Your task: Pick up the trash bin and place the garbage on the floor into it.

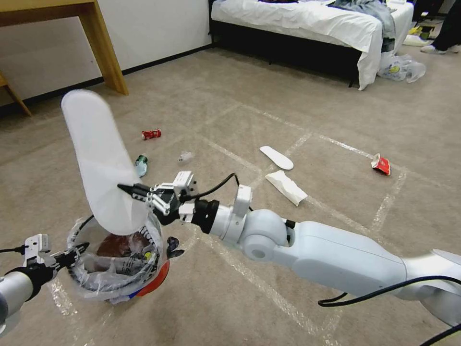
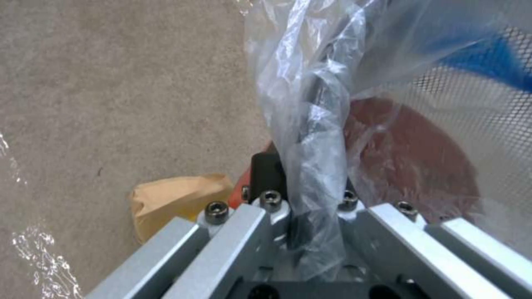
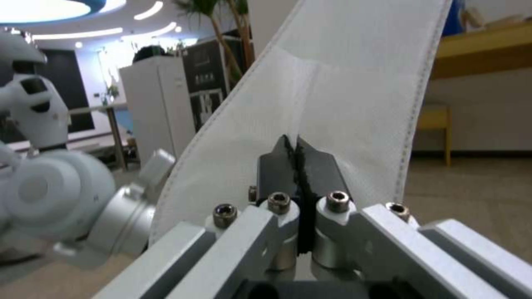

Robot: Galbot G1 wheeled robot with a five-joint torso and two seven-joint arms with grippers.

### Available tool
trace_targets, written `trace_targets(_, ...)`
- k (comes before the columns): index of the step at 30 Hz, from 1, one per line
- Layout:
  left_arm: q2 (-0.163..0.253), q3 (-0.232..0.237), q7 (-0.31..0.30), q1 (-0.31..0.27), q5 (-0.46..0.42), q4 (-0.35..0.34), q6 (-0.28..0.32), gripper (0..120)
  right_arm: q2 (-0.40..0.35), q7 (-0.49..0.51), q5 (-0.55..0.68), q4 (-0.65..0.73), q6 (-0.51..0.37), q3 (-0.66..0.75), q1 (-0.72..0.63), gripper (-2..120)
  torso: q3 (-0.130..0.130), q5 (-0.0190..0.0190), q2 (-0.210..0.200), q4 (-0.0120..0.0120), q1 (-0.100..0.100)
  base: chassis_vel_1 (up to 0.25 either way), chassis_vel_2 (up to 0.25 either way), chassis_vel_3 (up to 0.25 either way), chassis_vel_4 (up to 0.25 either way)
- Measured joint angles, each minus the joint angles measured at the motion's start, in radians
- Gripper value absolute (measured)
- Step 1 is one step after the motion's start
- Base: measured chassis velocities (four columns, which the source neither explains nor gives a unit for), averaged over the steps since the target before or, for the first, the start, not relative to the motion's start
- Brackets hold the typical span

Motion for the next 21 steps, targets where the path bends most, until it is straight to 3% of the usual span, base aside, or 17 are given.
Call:
trace_targets(12, 0.002, -0.003, 0.001, -0.002, -0.011, -0.008, 0.0, 1, 0.038, -0.02, -0.041, -0.064, 0.019, -0.057, -0.004, 0, 0.0, 0.0001, 0.0, -0.0001, 0.0, 0.0, 0.0, 0.0, 0.0)
trace_targets(21, -0.001, -0.003, 0.001, -0.005, -0.013, -0.01, 0.0, 1, 0.109, -0.038, -0.062, -0.136, 0.033, -0.09, -0.009, 0, 0.0, 0.0, 0.0, 0.0, 0.0, 0.0, 0.0, 0.0, 0.0)
